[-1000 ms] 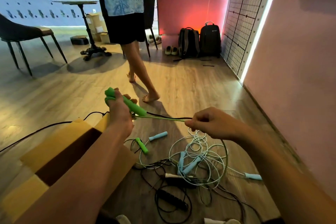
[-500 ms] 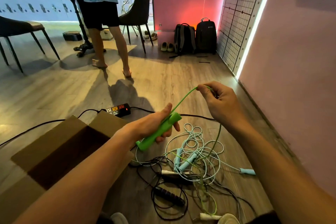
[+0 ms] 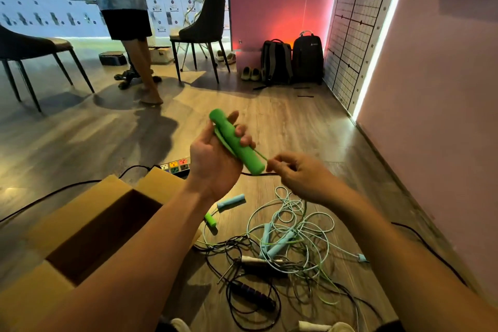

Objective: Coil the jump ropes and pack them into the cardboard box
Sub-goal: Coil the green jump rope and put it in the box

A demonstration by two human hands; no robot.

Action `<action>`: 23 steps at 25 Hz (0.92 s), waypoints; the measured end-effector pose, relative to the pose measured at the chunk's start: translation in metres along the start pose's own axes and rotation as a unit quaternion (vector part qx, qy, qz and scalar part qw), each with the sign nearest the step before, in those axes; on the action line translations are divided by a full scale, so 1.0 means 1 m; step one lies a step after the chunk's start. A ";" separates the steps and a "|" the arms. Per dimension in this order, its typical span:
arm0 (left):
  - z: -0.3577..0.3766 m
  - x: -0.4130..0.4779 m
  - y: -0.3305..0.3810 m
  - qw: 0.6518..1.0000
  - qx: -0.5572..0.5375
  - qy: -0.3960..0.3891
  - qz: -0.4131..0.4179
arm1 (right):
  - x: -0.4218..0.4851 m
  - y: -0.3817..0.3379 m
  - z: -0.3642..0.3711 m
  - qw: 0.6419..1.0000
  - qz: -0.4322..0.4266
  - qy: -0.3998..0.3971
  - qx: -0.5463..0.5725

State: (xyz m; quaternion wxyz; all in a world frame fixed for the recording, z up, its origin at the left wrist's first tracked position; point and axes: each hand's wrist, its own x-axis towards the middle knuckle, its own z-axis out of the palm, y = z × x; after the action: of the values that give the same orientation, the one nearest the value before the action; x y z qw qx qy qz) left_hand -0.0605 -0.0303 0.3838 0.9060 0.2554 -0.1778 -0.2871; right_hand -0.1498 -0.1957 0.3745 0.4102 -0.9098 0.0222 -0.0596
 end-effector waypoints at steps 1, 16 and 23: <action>-0.004 0.003 0.002 0.999 -0.014 0.032 0.036 | -0.001 -0.001 0.003 0.999 0.015 -0.039 -0.003; -0.025 0.002 -0.015 0.730 0.681 0.003 -0.065 | 0.001 0.006 -0.010 0.969 -0.155 0.168 -0.096; 0.001 -0.010 -0.012 0.859 0.413 -0.055 -0.297 | 0.001 0.015 -0.022 0.966 -0.098 0.220 -0.092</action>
State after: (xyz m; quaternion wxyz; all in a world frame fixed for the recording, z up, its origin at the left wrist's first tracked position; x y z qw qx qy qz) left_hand -0.0740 -0.0328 0.3759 0.5780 0.6307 -0.2451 -0.4560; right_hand -0.1512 -0.2222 0.3780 0.3019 -0.9059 0.0278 -0.2956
